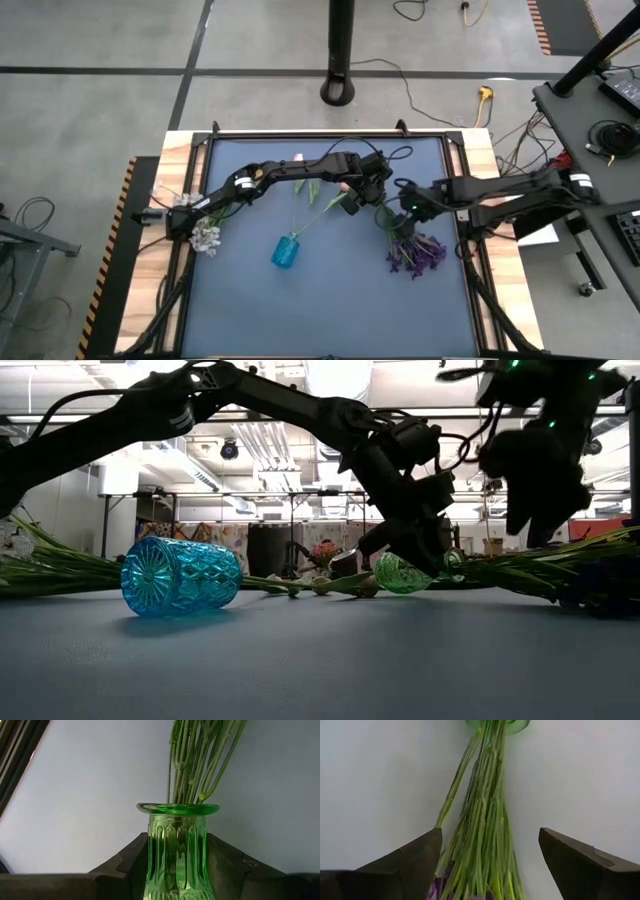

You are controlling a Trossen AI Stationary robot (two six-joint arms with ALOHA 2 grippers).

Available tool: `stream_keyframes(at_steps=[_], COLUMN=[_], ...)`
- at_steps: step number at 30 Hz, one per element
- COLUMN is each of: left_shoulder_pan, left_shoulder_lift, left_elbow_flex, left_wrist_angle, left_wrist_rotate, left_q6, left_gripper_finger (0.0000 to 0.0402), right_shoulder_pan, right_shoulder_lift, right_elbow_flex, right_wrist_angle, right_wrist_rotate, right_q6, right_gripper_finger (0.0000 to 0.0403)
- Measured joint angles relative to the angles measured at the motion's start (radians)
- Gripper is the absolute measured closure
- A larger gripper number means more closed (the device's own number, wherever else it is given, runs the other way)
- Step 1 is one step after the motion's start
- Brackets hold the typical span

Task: Sort flowers into vase by color
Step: Put the green vase with flowers on the table

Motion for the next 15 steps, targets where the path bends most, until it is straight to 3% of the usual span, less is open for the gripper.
stream_keyframes(at_steps=[15], left_shoulder_pan=[0.0], left_shoulder_lift=[0.0], left_elbow_flex=[0.0], left_wrist_angle=[0.0], left_wrist_rotate=[-0.002], left_q6=[-0.012], left_gripper_finger=[0.0257], right_shoulder_pan=[0.006], right_shoulder_lift=[0.201], right_elbow_flex=[-0.001], right_wrist_angle=[0.129], right_wrist_rotate=[-0.005], right_q6=[-0.044], right_gripper_finger=[0.0095])
